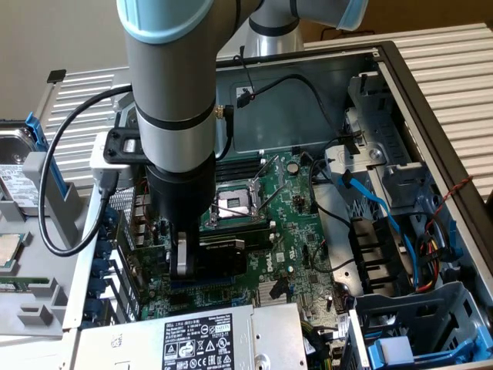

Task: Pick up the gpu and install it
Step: 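Insert the gpu into the slot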

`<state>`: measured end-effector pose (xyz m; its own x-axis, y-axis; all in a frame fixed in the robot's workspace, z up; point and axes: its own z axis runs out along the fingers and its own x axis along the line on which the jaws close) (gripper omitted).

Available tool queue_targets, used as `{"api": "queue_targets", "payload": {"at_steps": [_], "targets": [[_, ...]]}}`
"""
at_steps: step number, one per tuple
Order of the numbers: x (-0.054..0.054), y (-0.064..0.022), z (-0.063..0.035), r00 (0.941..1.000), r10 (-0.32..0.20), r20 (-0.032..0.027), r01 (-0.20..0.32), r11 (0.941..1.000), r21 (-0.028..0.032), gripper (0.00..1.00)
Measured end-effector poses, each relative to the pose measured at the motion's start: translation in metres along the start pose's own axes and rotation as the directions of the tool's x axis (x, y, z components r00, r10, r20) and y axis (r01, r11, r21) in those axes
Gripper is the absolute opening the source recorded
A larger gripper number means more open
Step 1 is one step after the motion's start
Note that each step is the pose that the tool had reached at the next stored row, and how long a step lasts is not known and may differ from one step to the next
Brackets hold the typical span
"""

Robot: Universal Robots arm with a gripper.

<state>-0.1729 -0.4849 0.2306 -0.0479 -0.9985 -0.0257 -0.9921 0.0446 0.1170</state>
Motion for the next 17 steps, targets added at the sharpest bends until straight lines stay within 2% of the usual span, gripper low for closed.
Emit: {"api": "queue_targets", "payload": {"at_steps": [6, 12, 17], "targets": [[0.0, -0.0001, 0.0004, 1.0, 0.0, -0.0007, 0.0, 1.0, -0.0001, 0.29], [0.0001, -0.0003, 0.0028, 1.0, 0.001, -0.0072, -0.001, 1.0, 0.0005, 0.29], [0.0001, -0.0003, 0.0029, 1.0, 0.001, -0.0072, -0.001, 1.0, 0.0006, 0.29]]}}
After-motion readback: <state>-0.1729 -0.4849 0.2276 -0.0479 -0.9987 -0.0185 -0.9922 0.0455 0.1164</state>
